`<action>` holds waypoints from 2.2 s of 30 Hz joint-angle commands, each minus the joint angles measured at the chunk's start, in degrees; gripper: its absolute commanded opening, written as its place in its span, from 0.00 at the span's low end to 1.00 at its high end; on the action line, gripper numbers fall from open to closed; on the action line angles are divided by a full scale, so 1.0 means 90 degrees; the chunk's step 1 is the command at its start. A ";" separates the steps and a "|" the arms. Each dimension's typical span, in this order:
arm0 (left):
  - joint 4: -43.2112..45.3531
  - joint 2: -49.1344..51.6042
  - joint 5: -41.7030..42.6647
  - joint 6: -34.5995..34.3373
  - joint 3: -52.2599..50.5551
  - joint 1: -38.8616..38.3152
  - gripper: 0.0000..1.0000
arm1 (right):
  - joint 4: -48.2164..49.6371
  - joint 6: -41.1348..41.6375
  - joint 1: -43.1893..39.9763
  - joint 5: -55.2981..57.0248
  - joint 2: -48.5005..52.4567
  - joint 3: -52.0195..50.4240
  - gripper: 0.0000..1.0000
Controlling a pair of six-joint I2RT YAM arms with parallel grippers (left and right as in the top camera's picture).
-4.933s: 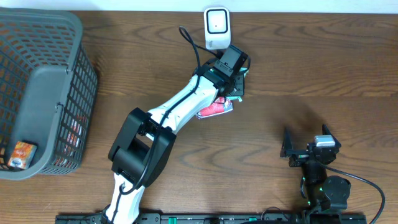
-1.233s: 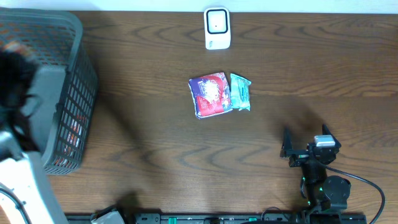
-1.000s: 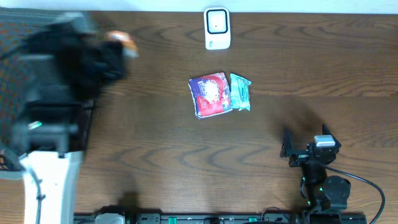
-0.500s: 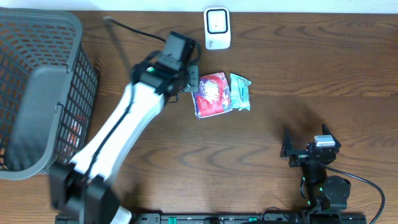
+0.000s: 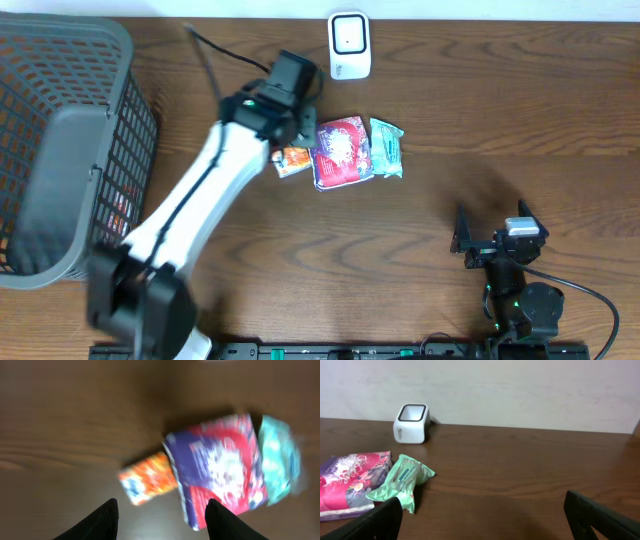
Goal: Scan the item barcode
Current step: 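Place the orange snack pack left of the purple pack, then grasp a second orange snack pack in the basket with the left gripper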
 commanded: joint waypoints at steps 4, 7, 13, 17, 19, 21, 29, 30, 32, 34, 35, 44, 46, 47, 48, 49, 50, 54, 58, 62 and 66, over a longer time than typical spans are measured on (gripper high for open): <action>-0.0036 -0.1749 -0.1644 -0.0015 0.0357 0.1292 0.56 | -0.0027 -0.0097 -0.0066 0.0005 -0.0034 -0.0010 0.99; -0.0032 -0.2249 -0.1639 -0.0112 0.0357 0.2285 0.79 | -0.0027 -0.0097 -0.0066 0.0005 -0.0034 -0.0010 0.99; -0.0330 -0.2368 -0.1212 -0.0578 0.0335 0.4804 0.81 | -0.0027 -0.0097 -0.0066 0.0005 -0.0034 -0.0010 0.99; -0.0352 -0.1948 -0.0284 -0.0578 0.0187 0.5768 0.82 | -0.0027 -0.0097 -0.0066 0.0005 -0.0034 -0.0010 0.99; -0.0447 -0.1593 0.0012 -0.0546 0.0163 0.6139 0.82 | -0.0027 -0.0097 -0.0066 0.0005 -0.0034 -0.0010 0.99; -0.0580 -0.1229 0.0347 -0.0073 0.0163 0.6416 0.82 | -0.0027 -0.0097 -0.0066 0.0005 -0.0034 -0.0010 0.99; -0.1809 0.0474 0.0998 0.1535 0.0160 0.7138 0.82 | -0.0027 -0.0097 -0.0063 0.0005 -0.0034 -0.0010 0.99; -0.1904 0.0617 0.1161 0.1683 0.0160 0.7167 0.82 | -0.0027 -0.0097 -0.0066 0.0002 -0.0034 -0.0010 0.99; -0.2084 0.0896 0.1615 0.2081 0.0155 0.7179 0.82 | -0.0027 -0.0097 -0.0066 0.0002 -0.0034 -0.0010 0.99; -0.2234 0.1141 0.1902 0.2361 0.0151 0.7167 0.82 | -0.0027 -0.0097 -0.0066 0.0005 -0.0034 -0.0010 0.99; -0.2302 0.1246 0.1923 0.2402 0.0148 0.7155 0.82 | -0.0027 -0.0097 -0.0066 0.0005 -0.0034 -0.0010 0.99; -0.2492 0.1457 0.1851 0.2482 -0.0291 0.7101 0.79 | -0.0027 -0.0097 -0.0066 0.0002 -0.0034 -0.0010 0.99; -0.2494 0.1457 0.1678 0.2414 -0.0449 0.7101 0.78 | -0.0027 -0.0097 -0.0066 0.0005 -0.0034 -0.0010 0.99; -0.2492 0.1457 0.1656 0.2404 -0.0537 0.7101 0.79 | -0.0027 -0.0097 -0.0066 0.0005 -0.0034 -0.0010 0.99; -0.2480 0.1457 0.1654 0.2368 -0.0614 0.7101 0.79 | -0.0027 -0.0097 -0.0066 0.0005 -0.0034 -0.0010 0.99; -0.2448 0.1457 0.1651 0.2336 -0.0692 0.7101 0.79 | -0.0027 -0.0097 -0.0066 0.0005 -0.0034 -0.0010 0.99; -0.2409 0.1457 0.1651 0.2295 -0.0765 0.7101 0.78 | -0.0027 -0.0097 -0.0066 0.0002 -0.0034 -0.0010 0.99; -0.2135 0.1460 0.1620 0.2293 -0.1098 0.7101 0.78 | -0.0027 -0.0097 -0.0066 0.0005 -0.0034 -0.0010 0.99; -0.1834 0.1460 0.1042 0.1792 -0.1370 0.7101 0.75 | -0.0027 -0.0097 -0.0066 0.0005 -0.0034 -0.0010 0.99; -0.1501 0.1460 0.0957 0.1637 -0.1676 0.7101 0.58 | -0.0027 -0.0097 -0.0066 0.0002 -0.0034 -0.0010 0.99; -0.1277 0.1460 0.0957 0.1433 -0.1865 0.7101 0.50 | -0.0027 -0.0097 -0.0066 0.0005 -0.0034 -0.0010 0.99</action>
